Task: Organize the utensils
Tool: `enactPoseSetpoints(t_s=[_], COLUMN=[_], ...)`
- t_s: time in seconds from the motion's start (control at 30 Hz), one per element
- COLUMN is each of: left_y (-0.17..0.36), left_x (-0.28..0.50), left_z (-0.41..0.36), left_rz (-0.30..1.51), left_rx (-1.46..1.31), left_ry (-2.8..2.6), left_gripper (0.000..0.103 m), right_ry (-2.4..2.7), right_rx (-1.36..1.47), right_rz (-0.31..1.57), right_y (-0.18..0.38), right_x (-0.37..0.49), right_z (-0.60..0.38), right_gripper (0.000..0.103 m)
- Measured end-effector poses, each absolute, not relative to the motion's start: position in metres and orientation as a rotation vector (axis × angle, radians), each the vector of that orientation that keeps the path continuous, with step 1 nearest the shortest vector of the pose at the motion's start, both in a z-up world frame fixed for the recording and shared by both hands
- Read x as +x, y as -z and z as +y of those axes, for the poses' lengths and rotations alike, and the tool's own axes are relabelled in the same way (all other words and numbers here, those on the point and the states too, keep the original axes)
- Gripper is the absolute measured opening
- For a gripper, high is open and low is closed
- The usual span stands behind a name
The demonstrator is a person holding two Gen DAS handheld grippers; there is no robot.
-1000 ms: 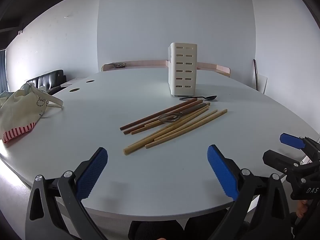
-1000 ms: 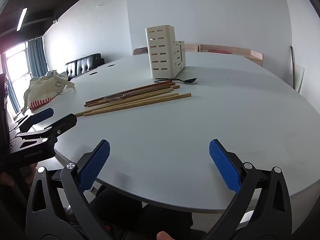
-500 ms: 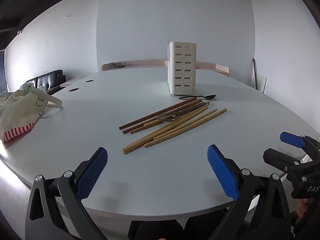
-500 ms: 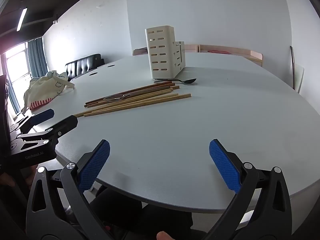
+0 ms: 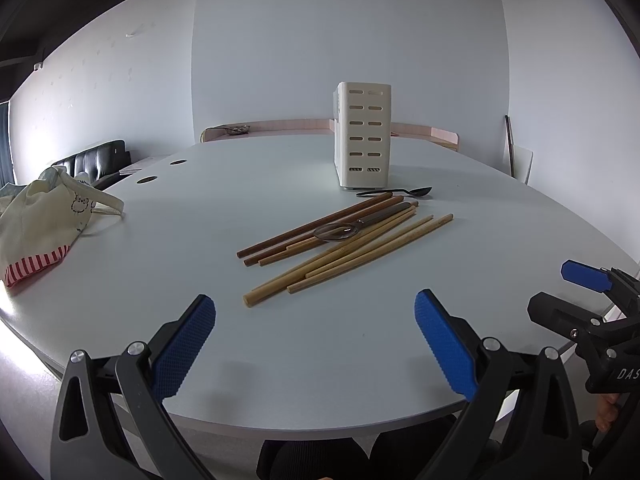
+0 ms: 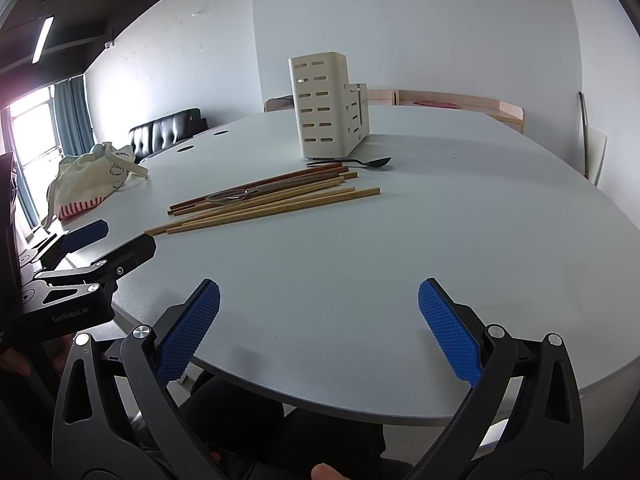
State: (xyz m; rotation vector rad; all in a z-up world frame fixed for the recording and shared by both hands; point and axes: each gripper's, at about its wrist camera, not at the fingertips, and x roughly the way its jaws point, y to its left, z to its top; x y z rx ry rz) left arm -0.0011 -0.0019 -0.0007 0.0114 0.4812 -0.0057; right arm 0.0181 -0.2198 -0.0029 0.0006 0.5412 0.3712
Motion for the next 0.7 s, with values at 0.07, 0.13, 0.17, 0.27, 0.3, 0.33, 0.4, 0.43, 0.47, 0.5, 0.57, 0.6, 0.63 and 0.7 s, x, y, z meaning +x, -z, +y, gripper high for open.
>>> enactPoseSetpoints(t_s=[0.07,0.13,0.17,0.27,0.3,0.33,0.4,0.43,0.47,0.5,0.57,0.6,0.63,0.7], left_y=[0.0009,0.0012,0.0010,0.0010,0.0009,0.0010,0.0009,0.0009,0.0009,0.0009,0.0008,0.0009,0.0008,0.0009], left_x=[-0.0013,-0.0016,-0.0014,-0.0020,-0.0019,-0.0015,-0.0015,-0.0016,-0.0014,-0.0014,-0.0018,-0.0020,-0.0013,-0.0013], left_z=[-0.0015,-0.0017,-0.0018,-0.0018,-0.0018,-0.0018,-0.0018,-0.0019,-0.0018,-0.0018,-0.0021,-0.0020,-0.0019,-0.0019], left_rz=[0.479,0.479,0.479,0.480,0.479,0.479,0.480,0.480,0.480,0.480,0.480,0.479,0.480,0.481], left_rx=[0.011,0.010,0.010,0.011,0.010,0.011,0.010,0.010,0.011,0.011,0.011,0.012,0.011,0.010], left_ry=[0.006,0.006,0.006,0.006,0.007,0.006,0.006,0.006,0.006,0.006,0.007,0.006,0.006,0.006], left_gripper=[0.098,0.098,0.098,0.098,0.098,0.098,0.098,0.098,0.098,0.098,0.098,0.098,0.098,0.098], right_ry=[-0.372,-0.372,-0.372,-0.372,-0.373,-0.372,-0.373,-0.373,-0.372,-0.372,-0.373,-0.373,-0.373,-0.372], right_rx=[0.001,0.001,0.001,0.001,0.000,0.002,0.001,0.002,0.001,0.002,0.001,0.001,0.002,0.002], right_rz=[0.541,0.539,0.539,0.539,0.539,0.538,0.539,0.539,0.538,0.539,0.538,0.537,0.538,0.539], right_y=[0.0027,0.0031,0.0027,0.0024,0.0023,0.0023,0.0021,0.0023,0.0024,0.0026,0.0029,0.0032,0.0033,0.0036], right_x=[0.0180,0.0185,0.0190,0.0189,0.0188,0.0187,0.0184,0.0185,0.0181,0.0182,0.0176,0.0177,0.0175,0.0172], right_z=[-0.2196,-0.2187,-0.2199,-0.2198,-0.2197,-0.2198,-0.2197,-0.2199,-0.2198,-0.2199,-0.2202,-0.2204,-0.2205,-0.2206], right_gripper=[0.095,0.095,0.095,0.095,0.095,0.095,0.095,0.095,0.095,0.095,0.095,0.095,0.095,0.095])
